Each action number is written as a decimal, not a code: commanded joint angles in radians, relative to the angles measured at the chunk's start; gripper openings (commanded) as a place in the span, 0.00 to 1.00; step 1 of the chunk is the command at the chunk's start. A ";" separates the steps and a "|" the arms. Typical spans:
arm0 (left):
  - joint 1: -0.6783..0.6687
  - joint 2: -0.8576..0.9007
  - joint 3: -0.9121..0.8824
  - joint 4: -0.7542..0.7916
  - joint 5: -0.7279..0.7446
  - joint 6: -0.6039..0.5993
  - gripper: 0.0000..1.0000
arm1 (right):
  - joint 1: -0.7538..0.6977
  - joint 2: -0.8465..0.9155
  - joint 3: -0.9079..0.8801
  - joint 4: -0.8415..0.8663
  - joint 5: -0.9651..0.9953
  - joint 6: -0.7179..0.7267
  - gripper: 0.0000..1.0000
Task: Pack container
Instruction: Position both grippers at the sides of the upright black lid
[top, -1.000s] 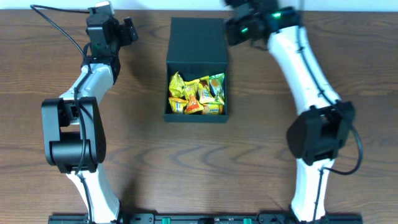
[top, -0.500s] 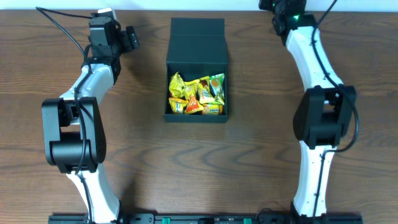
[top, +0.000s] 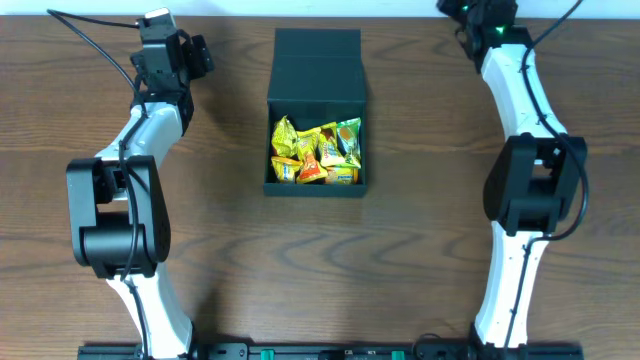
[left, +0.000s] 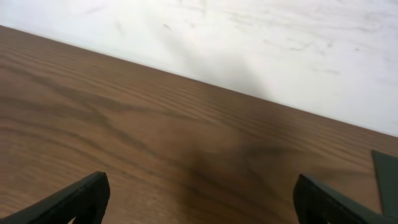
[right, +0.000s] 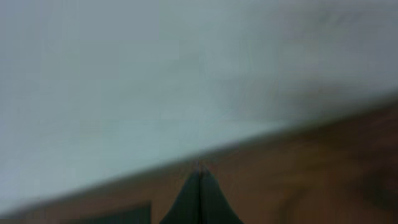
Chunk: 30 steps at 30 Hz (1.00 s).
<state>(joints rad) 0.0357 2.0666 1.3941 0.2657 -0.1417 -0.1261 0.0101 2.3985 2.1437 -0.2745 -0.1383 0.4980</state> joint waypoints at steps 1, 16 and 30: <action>0.012 0.006 0.016 0.012 -0.076 0.019 0.95 | 0.025 -0.004 -0.001 -0.053 -0.132 0.017 0.01; 0.006 0.006 0.016 0.019 0.569 0.014 0.95 | 0.037 -0.004 -0.001 -0.186 -0.589 0.113 0.12; -0.043 0.006 0.016 -0.074 0.843 -0.106 0.75 | -0.015 -0.004 -0.001 -0.234 -0.682 0.038 0.02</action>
<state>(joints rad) 0.0162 2.0666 1.3941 0.2001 0.6678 -0.2211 0.0257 2.3985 2.1433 -0.4942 -0.7959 0.5930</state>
